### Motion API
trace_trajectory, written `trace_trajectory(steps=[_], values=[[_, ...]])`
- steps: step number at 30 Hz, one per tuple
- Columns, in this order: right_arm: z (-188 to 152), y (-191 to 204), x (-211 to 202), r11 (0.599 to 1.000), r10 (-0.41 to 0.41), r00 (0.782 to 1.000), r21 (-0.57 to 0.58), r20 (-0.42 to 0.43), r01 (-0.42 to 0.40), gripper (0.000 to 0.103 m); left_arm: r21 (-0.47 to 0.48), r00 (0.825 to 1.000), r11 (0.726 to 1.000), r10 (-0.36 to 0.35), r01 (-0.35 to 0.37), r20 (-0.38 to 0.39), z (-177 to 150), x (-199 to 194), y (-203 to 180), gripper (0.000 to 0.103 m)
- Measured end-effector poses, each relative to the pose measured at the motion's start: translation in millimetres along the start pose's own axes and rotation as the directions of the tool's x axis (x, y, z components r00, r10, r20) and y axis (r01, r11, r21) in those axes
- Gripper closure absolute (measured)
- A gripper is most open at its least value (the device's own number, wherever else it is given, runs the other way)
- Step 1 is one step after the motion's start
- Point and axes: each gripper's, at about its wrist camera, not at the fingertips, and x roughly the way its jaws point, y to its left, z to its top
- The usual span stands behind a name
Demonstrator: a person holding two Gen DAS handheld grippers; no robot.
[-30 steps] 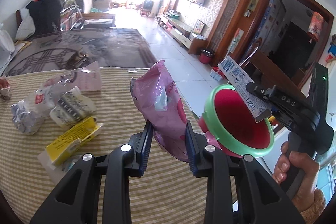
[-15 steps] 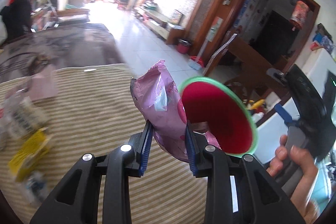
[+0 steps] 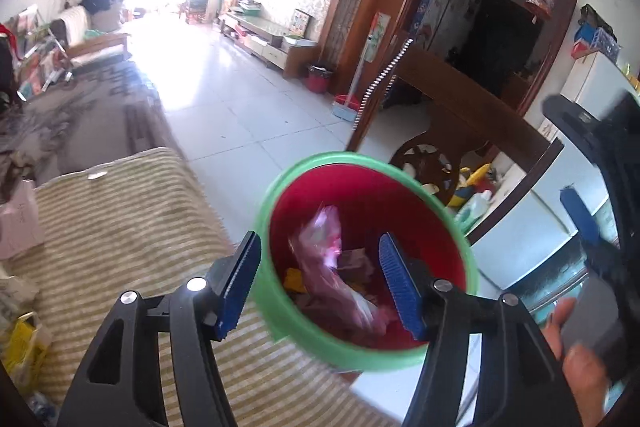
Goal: Collect trash
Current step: 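Move the pink bag over the bin and open the left gripper, then grasp the crumpled grey paper with the left gripper while the right gripper grasps the white patterned paper cup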
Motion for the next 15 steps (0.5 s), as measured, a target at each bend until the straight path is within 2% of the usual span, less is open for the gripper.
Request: trace_trajectory(steps=[5, 9, 11, 12, 14, 15], values=[[-6.0, 11.3, 5.1, 0.999, 0.034, 0.998, -0.004, -0.055, -0.034, 0.005, 0.015, 0.996, 0.997, 0.076, -0.077, 0.046, -21.4, -46.3, 37.3, 0.044], [-17.3, 36.3, 12.0, 0.993, 0.085, 0.986, -0.071, -0.146, -0.097, 0.005, -0.055, 0.984, 0.985, 0.165, -0.162, 0.070, -41.6, -85.8, 83.7, 0.044], [-23.8, 49.3, 14.3, 0.987, 0.107, 0.977, -0.102, -0.185, -0.128, 0.005, -0.119, 0.969, 0.967, 0.234, -0.224, 0.075, -52.0, -106.0, 114.7, 0.044], [-29.2, 59.4, 16.0, 0.981, 0.120, 0.969, -0.126, -0.216, -0.150, 0.005, -0.159, 0.956, 0.950, 0.283, -0.267, 0.084, -57.3, -118.4, 133.3, 0.044], [-37.9, 74.7, 17.0, 0.969, 0.144, 0.957, -0.159, -0.254, -0.188, 0.005, -0.234, 0.921, 0.909, 0.376, -0.345, 0.103, -67.0, -140.6, 166.8, 0.044], [-41.0, 81.3, 16.3, 0.964, 0.154, 0.952, -0.171, -0.266, -0.204, 0.005, -0.281, 0.898, 0.876, 0.430, -0.391, 0.093, -72.8, -151.8, 188.4, 0.044]])
